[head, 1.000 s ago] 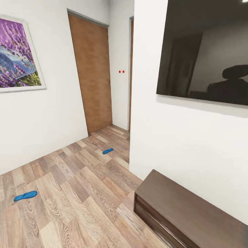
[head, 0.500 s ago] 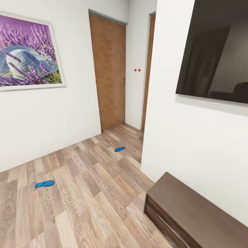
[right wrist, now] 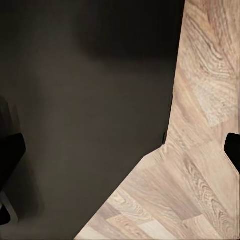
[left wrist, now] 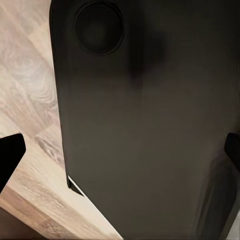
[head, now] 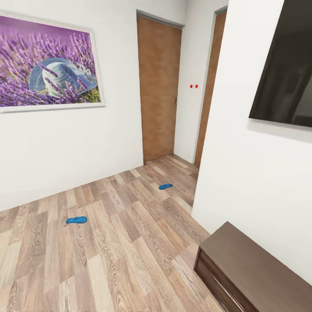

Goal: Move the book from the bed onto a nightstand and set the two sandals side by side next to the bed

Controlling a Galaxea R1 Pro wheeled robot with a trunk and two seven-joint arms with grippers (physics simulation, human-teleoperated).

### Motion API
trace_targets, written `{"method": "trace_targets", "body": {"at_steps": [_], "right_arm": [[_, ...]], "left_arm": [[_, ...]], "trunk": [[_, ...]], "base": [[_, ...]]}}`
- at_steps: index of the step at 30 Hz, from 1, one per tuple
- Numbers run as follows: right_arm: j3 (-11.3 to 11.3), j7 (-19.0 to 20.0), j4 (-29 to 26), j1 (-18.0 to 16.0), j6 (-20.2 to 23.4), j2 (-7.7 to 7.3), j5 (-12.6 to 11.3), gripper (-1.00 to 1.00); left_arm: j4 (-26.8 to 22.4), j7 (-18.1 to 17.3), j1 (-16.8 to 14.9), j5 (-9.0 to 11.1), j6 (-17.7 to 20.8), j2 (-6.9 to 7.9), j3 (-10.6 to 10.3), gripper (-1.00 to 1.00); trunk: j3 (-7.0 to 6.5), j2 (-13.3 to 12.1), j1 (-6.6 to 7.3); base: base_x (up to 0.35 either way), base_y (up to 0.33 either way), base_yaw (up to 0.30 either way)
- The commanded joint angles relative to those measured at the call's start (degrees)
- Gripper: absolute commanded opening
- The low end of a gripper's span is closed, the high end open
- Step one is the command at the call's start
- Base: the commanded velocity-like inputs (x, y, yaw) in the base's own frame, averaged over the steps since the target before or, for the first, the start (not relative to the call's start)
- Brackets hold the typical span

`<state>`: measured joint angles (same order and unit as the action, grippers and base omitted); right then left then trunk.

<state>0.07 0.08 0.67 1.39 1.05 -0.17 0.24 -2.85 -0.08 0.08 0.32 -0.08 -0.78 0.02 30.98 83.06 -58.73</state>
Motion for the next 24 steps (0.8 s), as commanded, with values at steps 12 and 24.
{"method": "trace_targets", "body": {"at_steps": [12, 24], "right_arm": [[0.0, 0.0, -0.1, 0.0, 0.1, -0.01, 0.0, 1.00], [0.0, 0.0, -0.1, 0.0, 0.1, -0.06, 0.1, 1.00]], "left_arm": [[-0.1, 0.0, 0.0, 0.0, 0.0, -0.01, 0.0, 1.00], [-0.1, 0.0, 0.0, 0.0, 0.0, -0.01, 0.0, 1.00]], "trunk": [[0.54, 0.0, 0.00], [1.05, 0.0, 0.00]], "base": [[0.000, 0.000, 0.270], [0.000, 0.000, 0.270]]}}
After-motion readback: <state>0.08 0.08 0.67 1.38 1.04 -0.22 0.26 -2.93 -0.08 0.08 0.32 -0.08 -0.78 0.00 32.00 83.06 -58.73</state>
